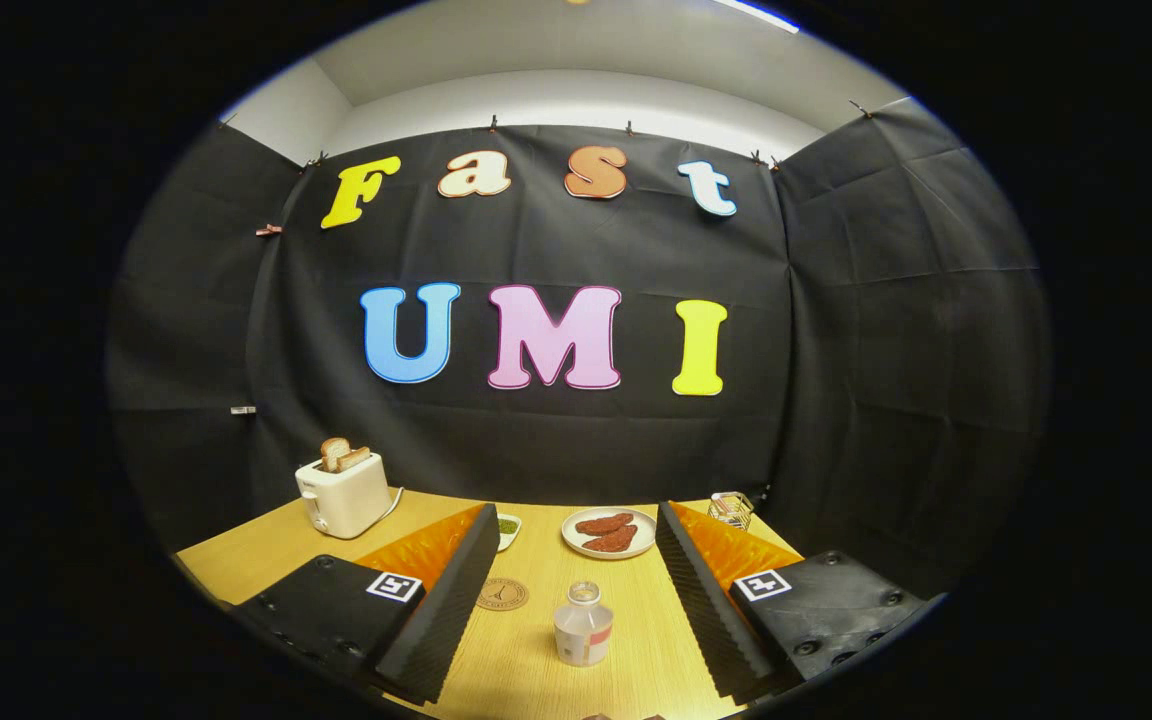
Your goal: Take the bottle from table, then pour the juice into the cup, finally place the bottle on the coaster
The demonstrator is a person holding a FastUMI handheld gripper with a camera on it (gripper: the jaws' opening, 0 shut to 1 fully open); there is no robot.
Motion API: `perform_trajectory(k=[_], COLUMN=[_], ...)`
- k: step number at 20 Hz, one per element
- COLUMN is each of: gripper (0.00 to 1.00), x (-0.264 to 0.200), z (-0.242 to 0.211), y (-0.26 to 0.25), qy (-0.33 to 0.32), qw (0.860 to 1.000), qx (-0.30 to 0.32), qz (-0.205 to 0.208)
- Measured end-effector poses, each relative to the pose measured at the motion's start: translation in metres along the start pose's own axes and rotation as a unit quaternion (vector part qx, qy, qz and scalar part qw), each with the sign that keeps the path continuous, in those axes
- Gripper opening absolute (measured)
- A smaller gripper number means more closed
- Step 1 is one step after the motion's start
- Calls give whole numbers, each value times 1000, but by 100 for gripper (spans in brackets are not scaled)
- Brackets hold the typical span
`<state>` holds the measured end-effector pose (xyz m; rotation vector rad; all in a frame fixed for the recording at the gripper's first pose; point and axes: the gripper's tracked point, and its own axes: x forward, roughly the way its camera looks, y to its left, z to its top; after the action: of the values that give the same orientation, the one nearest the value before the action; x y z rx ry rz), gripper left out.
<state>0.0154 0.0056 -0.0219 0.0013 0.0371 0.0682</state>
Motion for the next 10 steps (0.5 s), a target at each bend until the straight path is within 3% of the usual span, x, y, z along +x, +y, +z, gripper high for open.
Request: perform_trajectory(k=[10], gripper=[97], x=[12], z=[-21], y=[2], qy=[8], qw=[999], qx=[2], qz=[31])
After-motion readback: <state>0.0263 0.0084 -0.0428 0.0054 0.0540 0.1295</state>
